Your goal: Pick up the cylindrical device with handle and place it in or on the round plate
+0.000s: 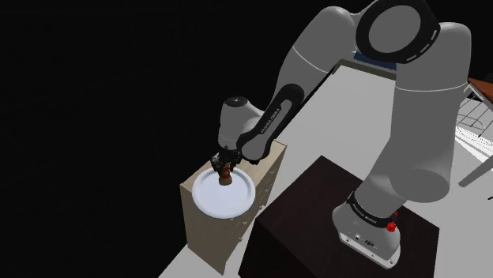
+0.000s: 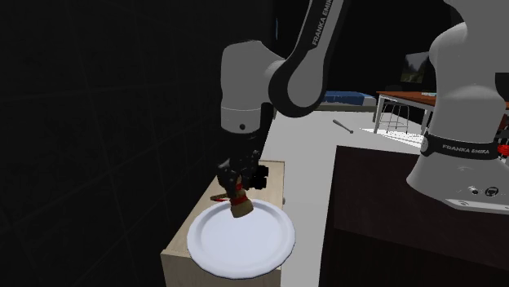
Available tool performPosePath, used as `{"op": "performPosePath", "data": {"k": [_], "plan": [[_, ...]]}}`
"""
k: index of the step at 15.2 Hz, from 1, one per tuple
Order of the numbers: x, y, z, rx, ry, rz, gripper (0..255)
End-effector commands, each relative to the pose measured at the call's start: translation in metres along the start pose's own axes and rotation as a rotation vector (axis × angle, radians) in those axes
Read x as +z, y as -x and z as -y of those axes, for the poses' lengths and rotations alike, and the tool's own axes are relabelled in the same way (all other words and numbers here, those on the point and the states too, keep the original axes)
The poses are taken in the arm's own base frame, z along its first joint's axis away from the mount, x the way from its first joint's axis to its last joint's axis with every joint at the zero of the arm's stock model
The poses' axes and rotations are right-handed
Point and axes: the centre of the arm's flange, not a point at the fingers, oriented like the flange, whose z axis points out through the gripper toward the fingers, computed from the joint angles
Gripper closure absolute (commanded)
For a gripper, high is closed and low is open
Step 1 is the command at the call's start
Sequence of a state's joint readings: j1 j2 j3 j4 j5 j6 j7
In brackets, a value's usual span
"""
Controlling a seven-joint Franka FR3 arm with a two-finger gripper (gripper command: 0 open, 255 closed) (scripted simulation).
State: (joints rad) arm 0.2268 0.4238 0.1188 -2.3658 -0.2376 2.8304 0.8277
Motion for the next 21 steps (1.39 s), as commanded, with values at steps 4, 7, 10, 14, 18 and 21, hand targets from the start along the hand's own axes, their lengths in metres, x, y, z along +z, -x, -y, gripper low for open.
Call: {"op": "performPosePath", "data": {"k": [4,7,10,14,18,21], "plan": [[0.0,0.0,0.0,0.0,0.0,0.0,255],[0.0,0.0,0.0,0.0,0.0,0.0,0],[0.0,0.0,0.0,0.0,0.0,0.0,0],[-0.05,0.0,0.0,0.0,0.0,0.0,0],[-0.05,0.0,0.0,0.0,0.0,0.0,0],[-0.05,0.0,0.0,0.0,0.0,0.0,0]]}}
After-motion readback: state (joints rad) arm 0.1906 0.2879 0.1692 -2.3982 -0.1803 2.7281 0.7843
